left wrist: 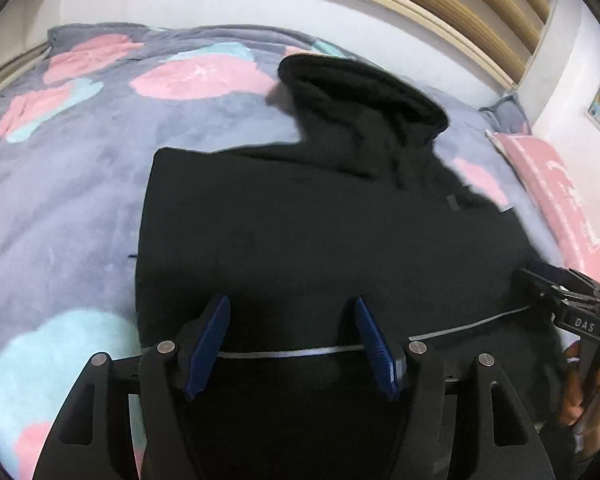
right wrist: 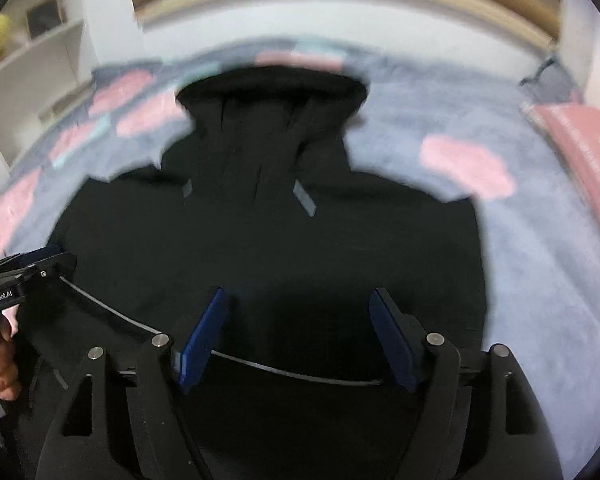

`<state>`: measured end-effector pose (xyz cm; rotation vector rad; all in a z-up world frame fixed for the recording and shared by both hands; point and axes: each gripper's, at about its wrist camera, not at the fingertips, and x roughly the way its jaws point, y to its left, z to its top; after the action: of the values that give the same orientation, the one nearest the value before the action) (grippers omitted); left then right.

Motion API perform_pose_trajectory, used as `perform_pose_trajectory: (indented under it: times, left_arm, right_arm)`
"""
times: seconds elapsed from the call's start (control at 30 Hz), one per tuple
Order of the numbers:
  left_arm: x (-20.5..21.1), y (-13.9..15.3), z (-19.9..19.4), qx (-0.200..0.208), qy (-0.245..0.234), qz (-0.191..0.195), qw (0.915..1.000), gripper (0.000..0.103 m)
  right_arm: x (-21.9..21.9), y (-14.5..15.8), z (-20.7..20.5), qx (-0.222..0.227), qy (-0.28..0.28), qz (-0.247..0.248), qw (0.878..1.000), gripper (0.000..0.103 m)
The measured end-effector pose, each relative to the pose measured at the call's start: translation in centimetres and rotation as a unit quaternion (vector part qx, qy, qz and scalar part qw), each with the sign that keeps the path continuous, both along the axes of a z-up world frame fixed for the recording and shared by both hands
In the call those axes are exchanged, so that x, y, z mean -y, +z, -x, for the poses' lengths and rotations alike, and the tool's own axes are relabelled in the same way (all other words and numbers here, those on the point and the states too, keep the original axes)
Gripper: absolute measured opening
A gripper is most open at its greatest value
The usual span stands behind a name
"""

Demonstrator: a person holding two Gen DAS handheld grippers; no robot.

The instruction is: Fold large clothes

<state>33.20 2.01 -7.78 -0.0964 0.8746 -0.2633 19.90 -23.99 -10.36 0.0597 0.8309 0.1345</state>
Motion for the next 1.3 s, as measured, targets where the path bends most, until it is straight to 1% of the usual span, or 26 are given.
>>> perform_pose_trajectory:
  times: [0.03, 0.07, 0.1, 0.17, 0.2, 0.3, 0.37, 0.4, 0.47, 0.53, 0.57, 0.6, 0.63, 0.67, 0.7, 0.77, 0.8, 0.83, 0.9, 0.93, 0.97, 1.07, 1.13, 1.2, 1.3]
  left_arm:
    - [0.2, -0.5, 0.3, 0.01, 0.0, -0.009, 0.9999, 0.066]
    - [0.5, -0.8, 0.6, 0.017, 0.001, -0.018, 0.9997, 0.066]
    - [0.9, -1.0, 0.8, 0.022, 0.003, -0.034, 0.9992, 0.066]
    - [1.7, -1.1, 0.7, 0.027, 0.001, -0.061, 0.9978, 0.067]
    - [1.8, -1.0, 0.7, 0.029, 0.001, -0.064, 0.9975, 0.067]
    - [1.3, -0.2, 1.4, 0.034, -0.003, -0.053, 0.998, 0.067]
    - [0.8, 1.1, 2.7, 0.033, -0.014, -0.018, 0.9992, 0.067]
    - [0.5, 2.2, 3.9, 0.035, -0.028, 0.016, 0.9989, 0.067]
    - [0.5, 4.2, 6.6, 0.044, -0.049, 0.049, 0.9967, 0.067]
    - [1.1, 5.2, 8.6, 0.05, -0.058, 0.044, 0.9961, 0.067]
    - [1.5, 5.1, 9.5, 0.054, -0.059, 0.037, 0.9961, 0.067]
    - [1.8, 4.6, 9.8, 0.052, -0.057, 0.029, 0.9966, 0.068]
    - [2.1, 3.6, 9.8, 0.045, -0.053, 0.016, 0.9974, 0.069]
    - [2.1, 1.6, 9.3, 0.032, -0.044, 0.007, 0.9985, 0.069]
    - [2.0, 0.1, 9.1, 0.029, -0.045, 0.018, 0.9984, 0.069]
    - [1.2, -1.8, 9.7, 0.061, -0.046, 0.045, 0.9961, 0.069]
    - [1.1, -1.8, 9.8, 0.071, -0.04, 0.052, 0.9953, 0.069]
    - [1.3, -1.9, 9.7, 0.077, -0.037, 0.045, 0.9953, 0.069]
    - [2.3, -2.4, 9.3, 0.082, -0.035, 0.009, 0.996, 0.07]
    - [2.7, -2.5, 9.0, 0.086, -0.033, -0.001, 0.9958, 0.07]
    - [2.7, -2.6, 9.0, 0.087, -0.033, -0.001, 0.9957, 0.07]
    - [2.4, -2.6, 8.9, 0.088, -0.033, 0.014, 0.9954, 0.07]
    - [2.2, -2.8, 9.0, 0.089, -0.034, 0.015, 0.9954, 0.07]
    - [2.1, -2.8, 9.1, 0.09, -0.034, 0.018, 0.9952, 0.07]
    - [1.9, -2.7, 9.4, 0.091, -0.034, 0.023, 0.995, 0.07]
  right_arm:
    - [-0.2, -1.1, -0.5, -0.011, 0.002, 0.008, 1.0, 0.076]
    - [-0.3, -1.7, -0.4, -0.006, 0.004, 0.014, 1.0, 0.077]
    - [-0.5, -1.7, -0.2, 0.005, 0.002, 0.017, 1.0, 0.078]
    - [-0.5, -1.9, 0.0, 0.009, -0.003, 0.015, 1.0, 0.078]
    - [-0.4, -1.9, 0.0, 0.007, -0.003, 0.016, 1.0, 0.078]
    - [0.3, -0.9, 0.9, -0.003, -0.009, 0.006, 1.0, 0.078]
    - [0.4, 0.2, 2.5, 0.004, -0.004, -0.013, 1.0, 0.078]
    - [0.7, 1.1, 4.1, 0.015, 0.004, -0.025, 1.0, 0.078]
    - [0.8, 2.4, 6.7, 0.035, 0.005, -0.027, 0.999, 0.078]
    - [0.8, 2.9, 9.1, 0.05, 0.002, -0.024, 0.998, 0.078]
    - [0.9, 2.6, 10.0, 0.054, -0.002, -0.027, 0.998, 0.078]
    - [0.8, 2.2, 10.0, 0.054, -0.004, -0.026, 0.998, 0.078]
    - [0.6, 1.0, 9.5, 0.049, -0.009, -0.022, 0.999, 0.078]
    - [0.8, -0.7, 9.2, 0.039, -0.017, -0.023, 0.999, 0.078]
    - [1.0, -2.0, 9.3, 0.045, -0.019, -0.03, 0.998, 0.078]
    - [0.9, -3.6, 10.1, 0.097, -0.011, -0.033, 0.995, 0.08]
    - [0.8, -4.1, 10.7, 0.116, -0.015, -0.035, 0.993, 0.08]
    - [0.6, -4.3, 10.6, 0.116, -0.022, -0.03, 0.993, 0.08]
    - [0.0, -4.6, 10.2, 0.114, -0.027, -0.007, 0.993, 0.082]
    - [-0.2, -4.6, 10.1, 0.115, -0.028, -0.003, 0.993, 0.082]
    - [-0.2, -4.7, 10.1, 0.115, -0.029, -0.003, 0.993, 0.082]
    - [0.0, -4.8, 10.0, 0.114, -0.033, -0.007, 0.993, 0.082]
    - [-0.1, -4.9, 10.6, 0.114, -0.039, 0.003, 0.993, 0.082]
    - [-0.5, -4.9, 10.1, 0.113, -0.043, 0.011, 0.993, 0.082]
    - [-0.5, -5.0, 10.0, 0.115, -0.044, 0.009, 0.992, 0.083]
